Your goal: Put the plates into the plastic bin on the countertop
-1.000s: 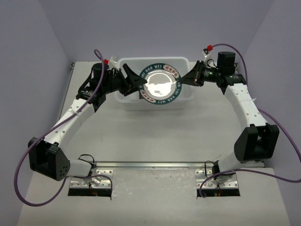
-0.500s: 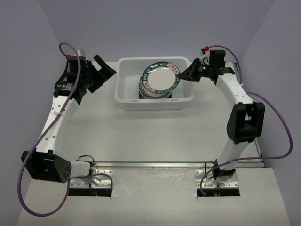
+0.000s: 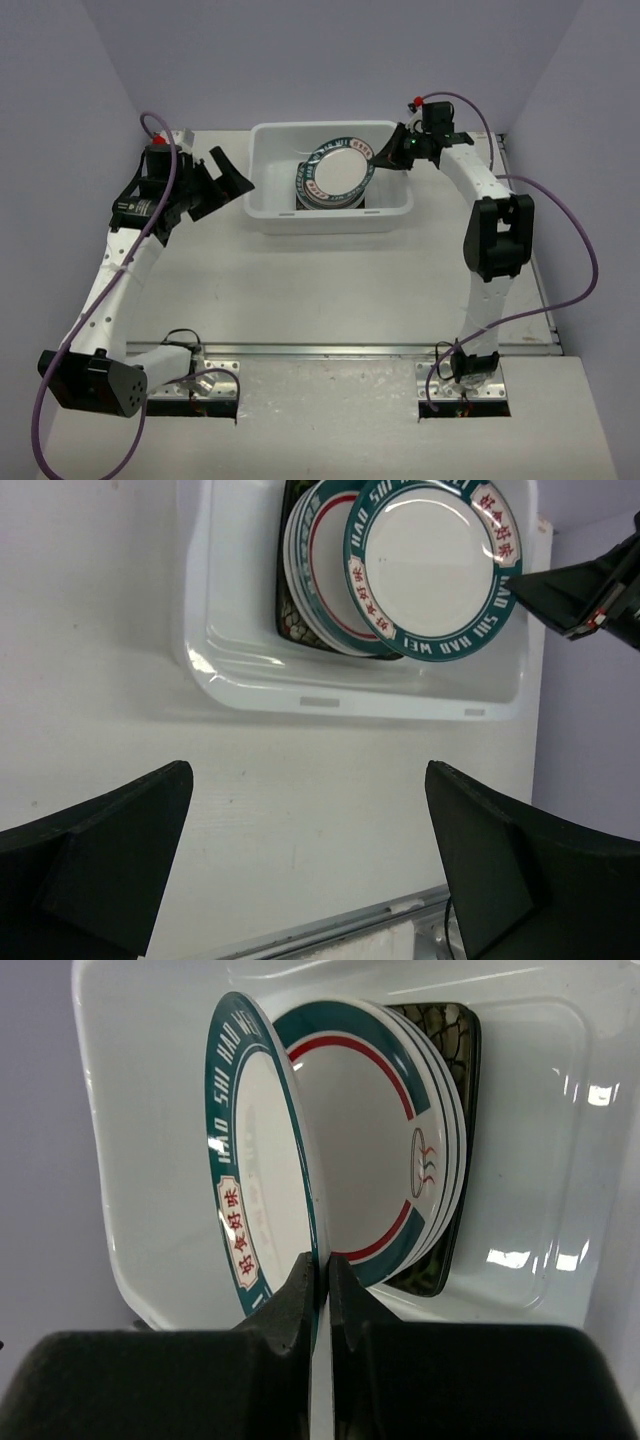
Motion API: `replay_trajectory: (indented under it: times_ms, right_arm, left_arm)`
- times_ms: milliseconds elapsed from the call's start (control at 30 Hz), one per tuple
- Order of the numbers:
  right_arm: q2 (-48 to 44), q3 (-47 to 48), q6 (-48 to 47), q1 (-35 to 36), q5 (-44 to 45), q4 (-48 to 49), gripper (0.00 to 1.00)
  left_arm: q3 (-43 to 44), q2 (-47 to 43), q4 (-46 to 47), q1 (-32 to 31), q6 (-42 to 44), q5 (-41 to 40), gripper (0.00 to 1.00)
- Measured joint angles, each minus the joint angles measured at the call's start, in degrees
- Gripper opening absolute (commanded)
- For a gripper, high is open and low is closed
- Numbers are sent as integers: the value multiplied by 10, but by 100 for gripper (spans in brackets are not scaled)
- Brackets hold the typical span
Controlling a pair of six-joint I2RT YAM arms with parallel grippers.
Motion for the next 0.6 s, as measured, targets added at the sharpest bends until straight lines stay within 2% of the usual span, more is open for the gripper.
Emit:
replay_trajectory:
  times_ms: [33,100,200,267,600]
  right_arm:
    - [4,1,-1,3,0,-2,20]
    - [14,8,-5,8,1,-12,38]
    - [41,57,-20,9,3,-39,87]
    - [48,80,-28,9,12,-50,97]
    - [48,146,-82,36,75,-127,99]
  left_arm:
    - [-6,0,-3,0,1,3,100]
    - [-14,0,-9,0,3,10,100]
    - [-14,0,-11,0,7,19,100]
    - [-14,1,-10,0,9,23,100]
    - [8,41,-22,0,26,25,100]
